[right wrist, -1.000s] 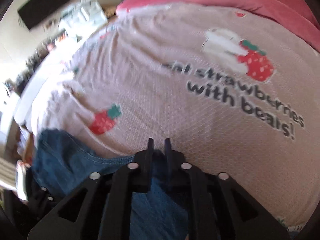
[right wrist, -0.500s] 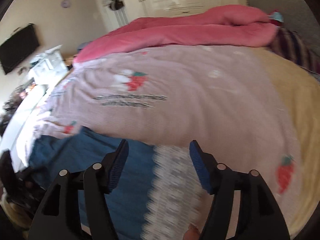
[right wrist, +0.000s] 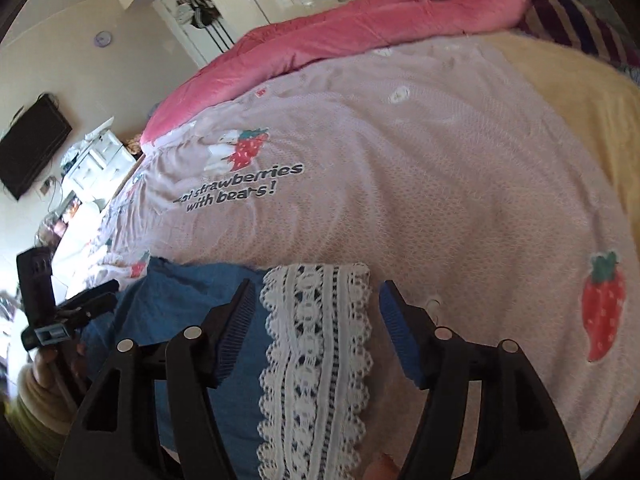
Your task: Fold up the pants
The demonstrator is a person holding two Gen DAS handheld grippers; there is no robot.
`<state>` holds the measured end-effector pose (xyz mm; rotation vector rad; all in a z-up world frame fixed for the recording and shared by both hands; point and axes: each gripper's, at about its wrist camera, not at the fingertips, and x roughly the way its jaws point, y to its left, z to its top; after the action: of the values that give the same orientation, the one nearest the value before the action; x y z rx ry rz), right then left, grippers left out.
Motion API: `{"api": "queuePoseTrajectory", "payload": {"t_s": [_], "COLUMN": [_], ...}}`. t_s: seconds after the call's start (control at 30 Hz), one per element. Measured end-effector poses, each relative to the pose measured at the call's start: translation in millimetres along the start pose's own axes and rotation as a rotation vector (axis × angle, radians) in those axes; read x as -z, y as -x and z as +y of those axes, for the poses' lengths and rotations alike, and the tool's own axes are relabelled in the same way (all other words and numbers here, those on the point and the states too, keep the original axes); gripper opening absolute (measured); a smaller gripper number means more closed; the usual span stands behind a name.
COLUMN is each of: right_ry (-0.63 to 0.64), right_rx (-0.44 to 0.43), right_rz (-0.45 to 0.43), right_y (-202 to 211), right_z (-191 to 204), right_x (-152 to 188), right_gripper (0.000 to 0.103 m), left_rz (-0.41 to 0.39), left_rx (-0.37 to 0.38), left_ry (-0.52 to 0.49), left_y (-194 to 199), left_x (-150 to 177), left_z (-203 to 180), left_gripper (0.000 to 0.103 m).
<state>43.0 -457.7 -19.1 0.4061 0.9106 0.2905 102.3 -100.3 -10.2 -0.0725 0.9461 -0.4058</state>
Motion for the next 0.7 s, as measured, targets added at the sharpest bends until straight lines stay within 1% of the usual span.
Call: {"api": "queuePoseTrajectory", "payload": {"t_s": [0.03, 0.07, 0.1, 0.13, 0.17, 0.2, 0.23, 0.27, 0.33, 0.4, 0.5, 0.57, 0.7], "right_ry": [-0.015, -0.025, -0.031, -0.026, -0.011, 0.006, 0.015, 0.032, 0.084, 0.102, 0.113, 0.133, 0.123], "right_rx": [-0.007, -0.016, -0.029, -0.026, -0.021, -0.019, -0.015, 0.004, 0.087, 0.132, 0.175, 0.216, 0.224], "right_rz": [0.008, 0.019, 0.035, 0.043, 0.044, 0.034, 0.024, 0.008, -0.046, -0.069, -0.039, -0.019, -0.02], "right_y": [-4.5, -8.8, -13.7, -17.3, -19.0, -18.4, -16.9, -13.7, -3.1, 2.5, -9.6, -21.7, -30.6], "right_z": [-1.6, -2.5, -2.7, -1.5, 1.3, 4.6, 7.0, 10.6, 17.8, 17.3, 12.6, 9.9, 5.1], "right_x": [-2.3, -4.2, -5.6, -5.5, -4.7, -3.5, -2.6, -1.1, 0.8, 1.8, 4.9, 8.8, 12.0], "right_gripper": [0.058, 0.052, 0.043, 0.031, 0.022, 0.019, 0.018, 0.017, 0.015, 0.015, 0.015, 0.015, 0.015], "left_rz": [0.006, 0.02, 0.027, 0.033, 0.043, 0.058, 0.066, 0.074, 0.08, 0.078, 0.071, 0.071, 0.068], "left_rx": [0.005, 0.019, 0.024, 0.026, 0.027, 0.028, 0.021, 0.006, -0.027, -0.02, -0.039, -0.037, -0.02], "left_ry": [0.005, 0.008, 0.01, 0.005, -0.006, -0.016, -0.024, -0.035, -0.049, -0.046, -0.076, -0.075, -0.066], "left_y": [-5.3, -10.7, -14.5, -19.5, -24.6, -31.3, -36.9, -41.8, -51.4, -56.0, -58.5, -60.3, -60.0], "left_x": [-3.3, -5.1, -6.1, -6.6, -6.5, -6.1, -6.5, -6.2, -6.5, -6.8, -5.8, -5.3, -4.9], "left_z": [-0.9, -2.3, -2.7, -5.1, -7.8, -10.6, -11.7, -12.7, -11.2, -8.7, -13.0, -12.4, -9.5], "left_gripper": [0.078, 0.065, 0.059, 0.049, 0.041, 0.035, 0.031, 0.031, 0.03, 0.03, 0.03, 0.03, 0.03]}}
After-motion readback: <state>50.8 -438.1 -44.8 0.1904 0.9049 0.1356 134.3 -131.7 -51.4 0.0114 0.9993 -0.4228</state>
